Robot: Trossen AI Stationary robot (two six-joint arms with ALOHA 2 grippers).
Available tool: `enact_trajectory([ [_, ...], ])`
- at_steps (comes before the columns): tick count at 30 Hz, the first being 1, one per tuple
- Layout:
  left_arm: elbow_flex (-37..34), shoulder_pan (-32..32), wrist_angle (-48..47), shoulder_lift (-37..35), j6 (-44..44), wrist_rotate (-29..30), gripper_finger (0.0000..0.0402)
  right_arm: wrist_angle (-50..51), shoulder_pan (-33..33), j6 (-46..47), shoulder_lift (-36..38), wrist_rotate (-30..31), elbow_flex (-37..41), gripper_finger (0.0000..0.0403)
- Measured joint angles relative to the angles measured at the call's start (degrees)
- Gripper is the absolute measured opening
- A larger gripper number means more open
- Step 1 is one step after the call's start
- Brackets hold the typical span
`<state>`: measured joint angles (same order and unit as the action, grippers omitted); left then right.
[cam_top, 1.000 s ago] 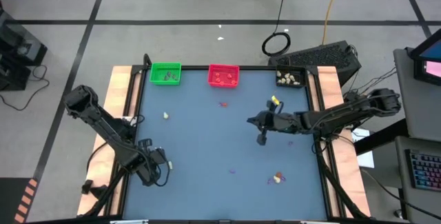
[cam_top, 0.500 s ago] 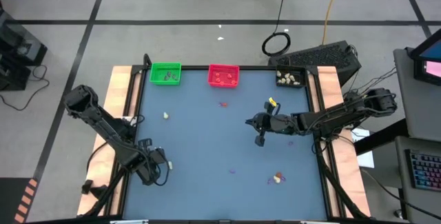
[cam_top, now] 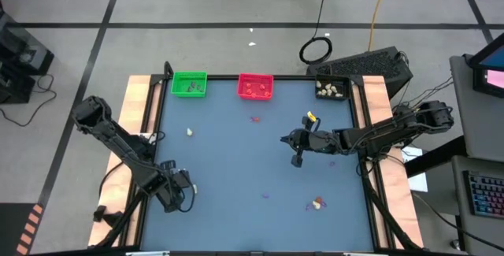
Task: Sort Halloween decoration
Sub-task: Put the orange pumpkin toy into the red bin
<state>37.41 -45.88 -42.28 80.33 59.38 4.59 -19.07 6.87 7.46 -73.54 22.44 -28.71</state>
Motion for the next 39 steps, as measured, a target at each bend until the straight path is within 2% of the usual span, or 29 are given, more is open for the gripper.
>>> enact_trajectory([
  [15, 6.94, 0.16, -3.21, 0.22, -4.27, 2.57, 0.0001, -0.01, 0.0, -0.02, 0.0, -0.02, 0.0, 0.0],
  [24, 9.18, 1.08, -3.13, 0.18, -5.1, 6.26, 0.0001, 0.0, 0.0, -0.01, 0.0, -0.02, 0.0, 0.0],
  [27, 9.31, 4.09, -3.16, 0.18, -4.62, 6.6, 0.0001, 0.0, 0.0, 0.0, 0.0, -0.02, 0.0, 0.0],
  [30, 9.31, 7.77, -2.56, 0.18, -8.17, 7.5, 0.0, 0.01, 0.0, 0.0, 0.0, -0.03, 0.0, 0.0],
  [39, 9.31, 24.55, 7.81, 0.16, -31.36, 6.49, 0.0, 0.0, 0.0, 0.0, 0.0, -0.02, 0.0, 0.0],
])
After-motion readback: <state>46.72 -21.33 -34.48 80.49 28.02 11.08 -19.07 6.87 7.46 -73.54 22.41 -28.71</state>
